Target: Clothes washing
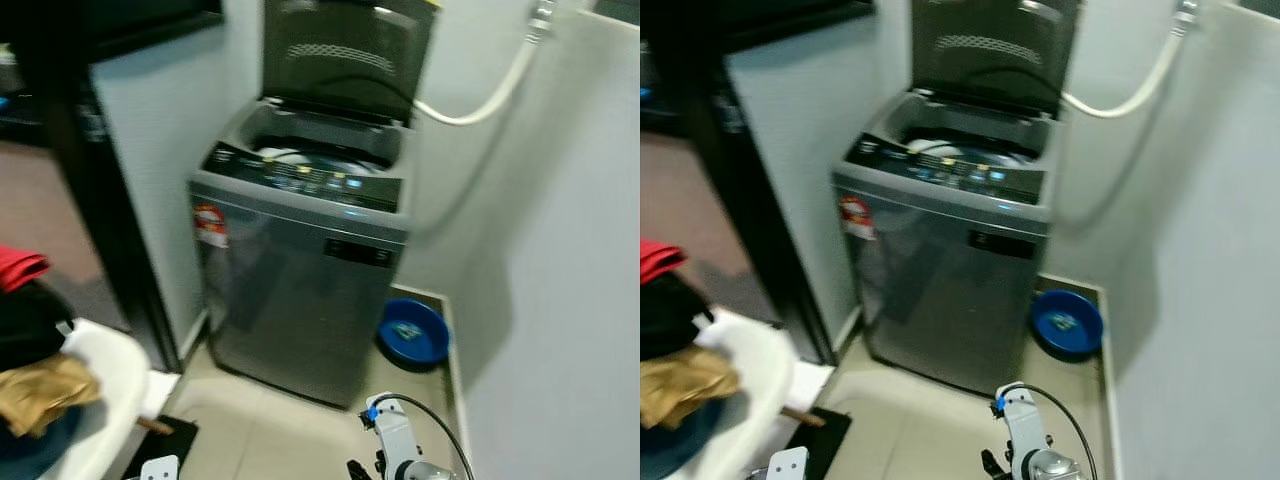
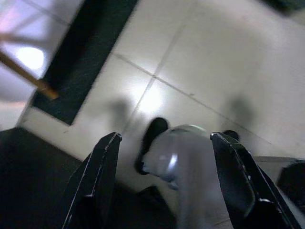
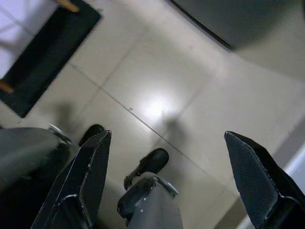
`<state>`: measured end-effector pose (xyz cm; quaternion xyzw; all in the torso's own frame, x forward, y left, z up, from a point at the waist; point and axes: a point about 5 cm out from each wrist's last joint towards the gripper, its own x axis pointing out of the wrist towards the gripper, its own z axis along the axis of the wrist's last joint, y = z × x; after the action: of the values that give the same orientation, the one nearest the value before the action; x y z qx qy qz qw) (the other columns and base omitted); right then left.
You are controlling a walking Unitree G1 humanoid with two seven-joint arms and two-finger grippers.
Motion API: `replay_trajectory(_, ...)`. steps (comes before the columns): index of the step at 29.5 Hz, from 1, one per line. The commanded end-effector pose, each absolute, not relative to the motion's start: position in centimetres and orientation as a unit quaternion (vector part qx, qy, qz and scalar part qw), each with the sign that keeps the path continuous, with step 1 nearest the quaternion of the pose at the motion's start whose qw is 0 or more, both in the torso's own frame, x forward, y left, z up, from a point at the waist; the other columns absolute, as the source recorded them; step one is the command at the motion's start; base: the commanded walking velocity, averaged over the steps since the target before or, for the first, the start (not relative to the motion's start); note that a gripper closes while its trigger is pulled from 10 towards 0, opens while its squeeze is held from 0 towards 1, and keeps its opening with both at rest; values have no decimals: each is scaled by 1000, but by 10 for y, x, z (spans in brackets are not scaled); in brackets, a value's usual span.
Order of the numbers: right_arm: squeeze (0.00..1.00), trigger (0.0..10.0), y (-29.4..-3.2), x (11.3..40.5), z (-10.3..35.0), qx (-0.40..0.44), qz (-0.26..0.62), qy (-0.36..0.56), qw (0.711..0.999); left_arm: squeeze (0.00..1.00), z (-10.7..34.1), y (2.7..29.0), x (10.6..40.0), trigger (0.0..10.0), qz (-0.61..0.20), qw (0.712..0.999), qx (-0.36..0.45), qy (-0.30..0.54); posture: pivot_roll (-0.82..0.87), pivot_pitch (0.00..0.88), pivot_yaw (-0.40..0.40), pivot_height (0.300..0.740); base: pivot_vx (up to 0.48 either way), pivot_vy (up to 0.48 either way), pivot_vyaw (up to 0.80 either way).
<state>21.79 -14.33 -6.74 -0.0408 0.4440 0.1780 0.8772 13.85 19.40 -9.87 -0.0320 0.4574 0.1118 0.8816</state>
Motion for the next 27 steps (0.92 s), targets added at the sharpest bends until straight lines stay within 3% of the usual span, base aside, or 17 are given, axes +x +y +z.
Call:
replay_trajectory(1,0,10000,-142,220,-66,-46,187,441,877,0,-99,195,136,10000,111,880,-15,461,203,0,-83,740,0,0,800)
replay_trajectory(17,0,10000,-147,214,-69,-54,191,446,873,0,-102,193,131,10000,116,876,-49,466,200,0,-85,740,0,0,800)
replay_trajectory(27,0,10000,-119,256,-39,-21,220,358,907,0,-102,191,130,10000,110,878,-56,462,197,0,-77,740,0,0,800)
